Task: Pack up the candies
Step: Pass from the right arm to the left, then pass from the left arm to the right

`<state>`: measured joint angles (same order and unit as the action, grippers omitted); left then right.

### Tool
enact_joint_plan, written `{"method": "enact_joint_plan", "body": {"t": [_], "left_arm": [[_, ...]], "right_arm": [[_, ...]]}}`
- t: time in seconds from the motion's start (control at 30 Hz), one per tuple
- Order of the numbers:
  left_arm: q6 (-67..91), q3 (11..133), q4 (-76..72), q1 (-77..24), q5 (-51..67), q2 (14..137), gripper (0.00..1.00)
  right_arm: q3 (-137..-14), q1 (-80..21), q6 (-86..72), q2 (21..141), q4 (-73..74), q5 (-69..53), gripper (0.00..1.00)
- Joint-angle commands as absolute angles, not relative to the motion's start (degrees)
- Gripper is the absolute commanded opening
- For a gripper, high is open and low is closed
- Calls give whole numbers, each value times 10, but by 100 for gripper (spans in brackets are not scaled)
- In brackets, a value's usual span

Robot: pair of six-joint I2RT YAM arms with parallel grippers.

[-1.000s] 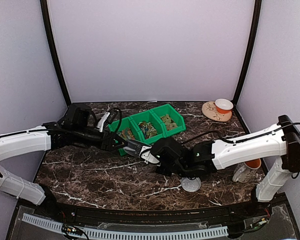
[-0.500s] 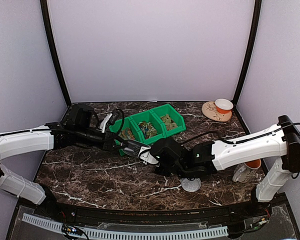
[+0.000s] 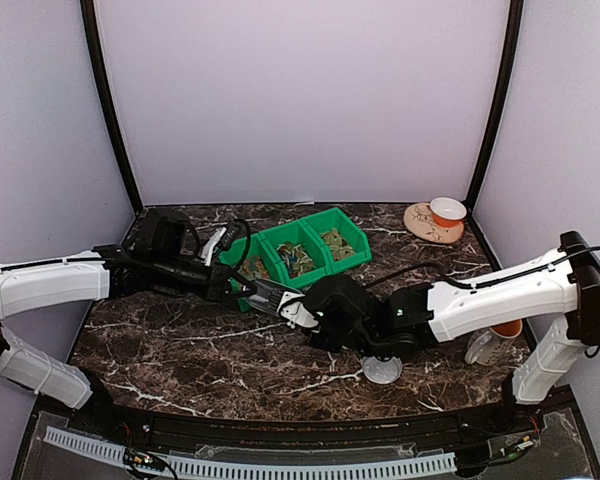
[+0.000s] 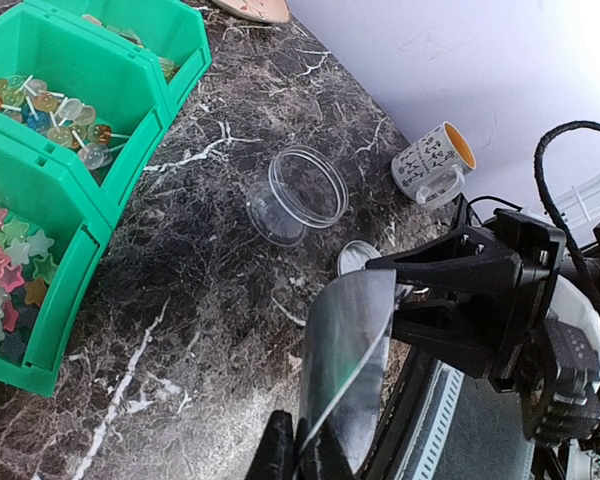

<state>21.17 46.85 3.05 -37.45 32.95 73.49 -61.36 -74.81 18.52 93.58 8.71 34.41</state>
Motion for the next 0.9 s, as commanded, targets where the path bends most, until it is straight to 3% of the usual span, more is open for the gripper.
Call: {"method": "enact_joint_plan", "body": {"t": [0.0, 0.23, 0.37, 0.87], "left_arm": [[210, 467, 9, -377, 345, 721, 0], [195, 464, 4, -376, 355, 691, 0], [194, 462, -2, -377, 366, 673, 0], [240, 447, -64, -377, 420, 659, 0]], "right_arm": [[-586, -756, 188, 883, 32, 331, 40], [-509, -747, 211, 794, -35, 274, 62], [-461, -741, 232, 728, -82, 222, 86], [-385, -734, 197, 635, -196, 188, 91]]}}
